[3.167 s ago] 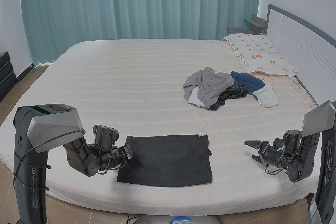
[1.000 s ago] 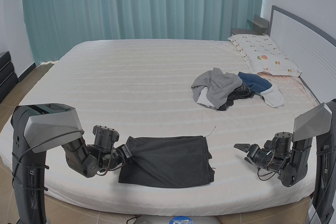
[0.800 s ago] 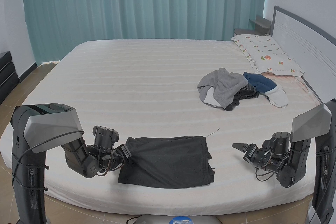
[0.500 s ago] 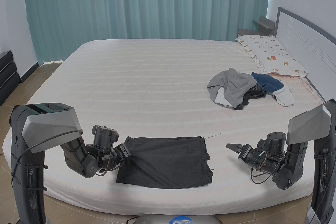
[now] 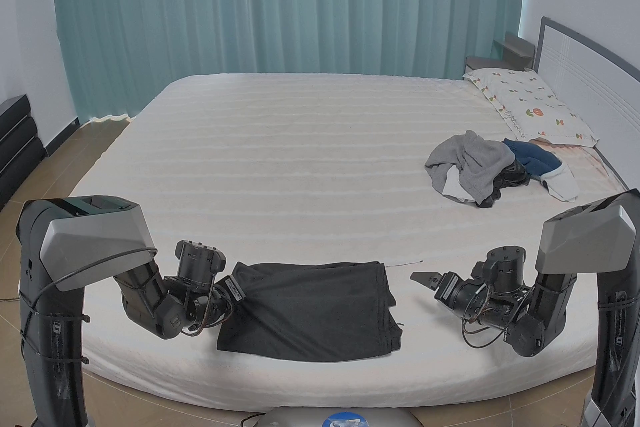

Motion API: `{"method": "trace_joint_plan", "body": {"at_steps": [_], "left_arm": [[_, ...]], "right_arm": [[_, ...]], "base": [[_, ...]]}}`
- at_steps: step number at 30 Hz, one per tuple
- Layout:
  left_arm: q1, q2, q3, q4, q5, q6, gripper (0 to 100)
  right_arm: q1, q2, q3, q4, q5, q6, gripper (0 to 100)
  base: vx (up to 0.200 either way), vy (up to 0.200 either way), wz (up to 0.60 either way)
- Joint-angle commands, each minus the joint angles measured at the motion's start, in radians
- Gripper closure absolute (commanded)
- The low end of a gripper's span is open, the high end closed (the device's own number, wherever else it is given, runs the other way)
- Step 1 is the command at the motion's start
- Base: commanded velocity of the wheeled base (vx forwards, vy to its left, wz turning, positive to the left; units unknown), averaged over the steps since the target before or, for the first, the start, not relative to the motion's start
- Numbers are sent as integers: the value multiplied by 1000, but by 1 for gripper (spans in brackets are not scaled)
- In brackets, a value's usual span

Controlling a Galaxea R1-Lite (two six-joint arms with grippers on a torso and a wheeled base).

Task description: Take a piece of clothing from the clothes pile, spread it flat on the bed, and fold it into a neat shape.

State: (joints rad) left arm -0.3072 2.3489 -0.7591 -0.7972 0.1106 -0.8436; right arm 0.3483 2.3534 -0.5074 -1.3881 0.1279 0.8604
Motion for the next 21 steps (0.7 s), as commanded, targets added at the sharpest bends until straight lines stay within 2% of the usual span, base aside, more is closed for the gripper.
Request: {"method": "trace_joint_plan", "body": {"at_steps": [1, 15, 21], "left_arm": [[-9, -13, 6, 12, 0, -11, 100], [-18, -42, 14, 75, 0, -41, 100], [-26, -40, 14, 75, 0, -41, 100]], "right_arm": [[12, -9, -16, 3, -5, 0, 0], [57, -8, -62, 63, -36, -8, 0], [61, -9, -65, 64, -36, -8, 0]], "base": [[0, 200, 0], [0, 200, 0], [0, 0, 0]]}}
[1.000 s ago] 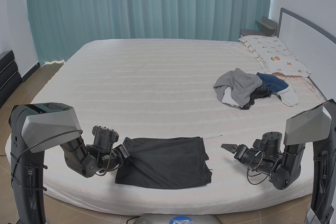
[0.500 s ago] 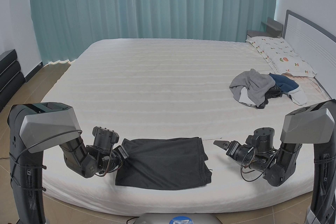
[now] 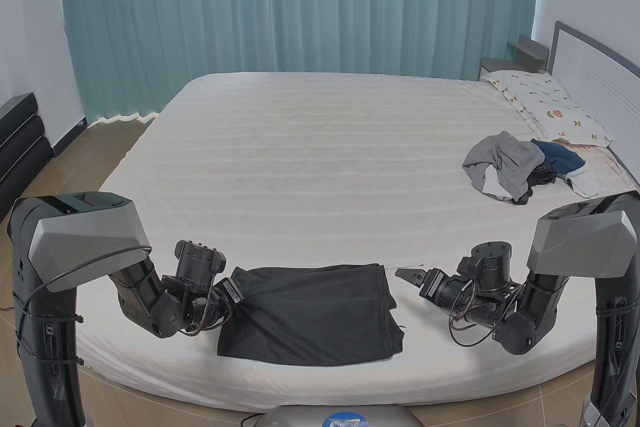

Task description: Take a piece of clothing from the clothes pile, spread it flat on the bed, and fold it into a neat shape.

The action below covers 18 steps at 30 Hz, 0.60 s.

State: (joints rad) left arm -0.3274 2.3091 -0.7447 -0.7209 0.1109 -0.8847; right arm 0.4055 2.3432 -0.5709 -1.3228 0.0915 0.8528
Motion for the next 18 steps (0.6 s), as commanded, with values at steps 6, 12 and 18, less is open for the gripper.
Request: {"method": "trace_joint_plan", "body": {"at_steps": [6, 12, 18], "left_arm": [[-7, -2, 1, -2, 0, -2, 100], [-8, -2, 4, 0, -2, -2, 100], [-12, -13, 25, 0, 0, -2, 0]], "right_arm": [[10, 4, -1, -1, 1, 0, 0], [15, 8, -3, -1, 1, 0, 0], [13, 1, 5, -1, 1, 0, 0]], "base": [[0, 0, 0], [0, 0, 0], [0, 0, 0]]}}
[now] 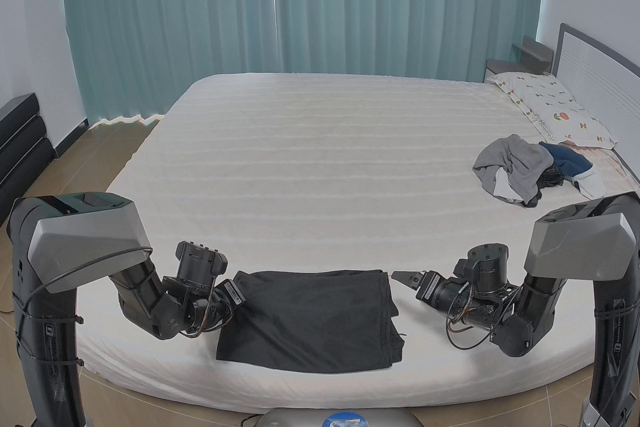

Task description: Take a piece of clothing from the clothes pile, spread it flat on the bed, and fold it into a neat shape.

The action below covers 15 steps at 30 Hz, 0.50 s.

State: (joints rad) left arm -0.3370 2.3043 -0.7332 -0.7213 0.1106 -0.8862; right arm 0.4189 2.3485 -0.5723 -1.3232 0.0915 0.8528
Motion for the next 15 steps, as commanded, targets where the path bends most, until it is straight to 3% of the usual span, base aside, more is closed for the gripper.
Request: {"method": "trace_joint_plan", "body": {"at_steps": [1, 8, 15], "left_arm": [[-2, -16, 18, -1, 0, 0, 0], [39, -152, 89, -9, -2, 1, 0], [98, -378, 153, -4, -3, 9, 0]], "right_arm": [[-3, -9, 12, -1, 1, 0, 0], [-19, -106, 92, -5, 1, -9, 0], [-55, -293, 221, -16, -4, -113, 0]], "base": [[0, 0, 0], [0, 0, 0], [0, 0, 0]]}}
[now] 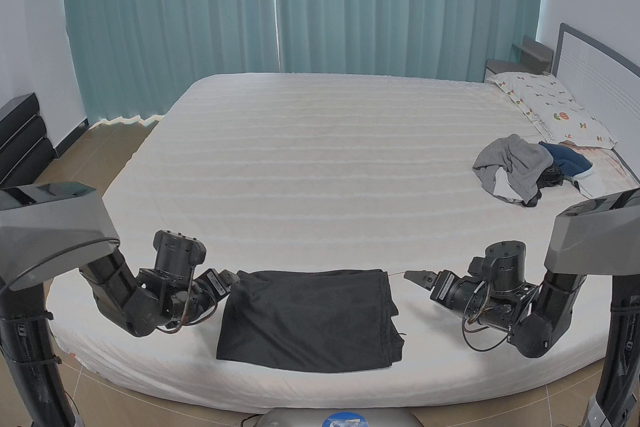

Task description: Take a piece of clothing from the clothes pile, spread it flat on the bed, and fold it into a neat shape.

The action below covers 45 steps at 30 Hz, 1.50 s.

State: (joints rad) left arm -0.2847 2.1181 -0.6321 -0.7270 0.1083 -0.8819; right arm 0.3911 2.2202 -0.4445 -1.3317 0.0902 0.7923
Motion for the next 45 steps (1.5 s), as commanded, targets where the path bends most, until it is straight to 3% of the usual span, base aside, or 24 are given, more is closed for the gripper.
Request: {"method": "trace_joint_plan", "body": {"at_steps": [1, 6, 7, 11, 12, 13, 14, 15, 17, 18, 23, 26, 27, 29, 36, 40, 43, 45], "left_arm": [[55, -257, 72, -2, 1, 9, 0], [84, -446, 120, -2, 1, 41, 0], [99, -560, 147, 1, 1, 81, 0], [128, -787, 206, 3, 17, 199, 0], [128, -787, 206, 3, 17, 199, 0], [134, -897, 227, 6, 47, 265, 0], [134, -905, 229, 6, 50, 270, 0], [136, -988, 238, 14, 76, 324, 0], [136, -995, 239, 15, 79, 328, 0], [137, -1139, 241, 97, 140, 463, 0], [136, -1377, 241, 248, 189, 590, 0], [136, -1489, 241, 316, 211, 644, 0], [136, -1489, 241, 316, 211, 644, 0], [136, -1610, 242, 402, 246, 673, 0], [147, -1831, 256, 584, 275, 784, 0], [190, -1946, 264, 687, 291, 859, 0], [231, -1985, 270, 735, 286, 868, 0], [237, -2020, 287, 748, 278, 876, 0]], "right_arm": [[-37, -229, 127, -6, -14, -67, 0], [-69, -404, 193, 2, -55, -142, 0], [-98, -519, 231, 8, -64, -217, 0], [-167, -746, 280, 80, -66, -369, 0], [-167, -746, 280, 80, -66, -369, 0], [-212, -884, 277, 184, -66, -421, 0], [-215, -895, 277, 192, -66, -423, 0], [-242, -1007, 263, 299, -64, -440, 0], [-244, -1018, 263, 309, -64, -440, 0], [-259, -1251, 211, 568, -56, -458, 0], [-250, -1608, 81, 1083, -43, -487, 0], [-253, -1745, 49, 1276, -30, -502, 0], [-253, -1745, 49, 1276, -30, -502, 0], [-259, -1874, 66, 1395, -30, -552, 0], [-284, -2067, 119, 1487, -46, -691, 0], [-324, -2124, 102, 1606, -130, -729, 0], [-344, -2140, 118, 1612, -124, -737, 0], [-365, -2160, 138, 1611, -86, -739, 0]], "base": [[0, 0, 0], [0, 0, 0], [0, 0, 0], [0, 0, 0], [0, 0, 0], [0, 0, 0], [0, 0, 0], [0, 0, 0], [0, 0, 0], [0, 0, 0], [0, 0, 0], [0, 0, 0], [0, 0, 0], [0, 0, 0], [0, 0, 0], [0, 0, 0], [0, 0, 0], [0, 0, 0]]}}
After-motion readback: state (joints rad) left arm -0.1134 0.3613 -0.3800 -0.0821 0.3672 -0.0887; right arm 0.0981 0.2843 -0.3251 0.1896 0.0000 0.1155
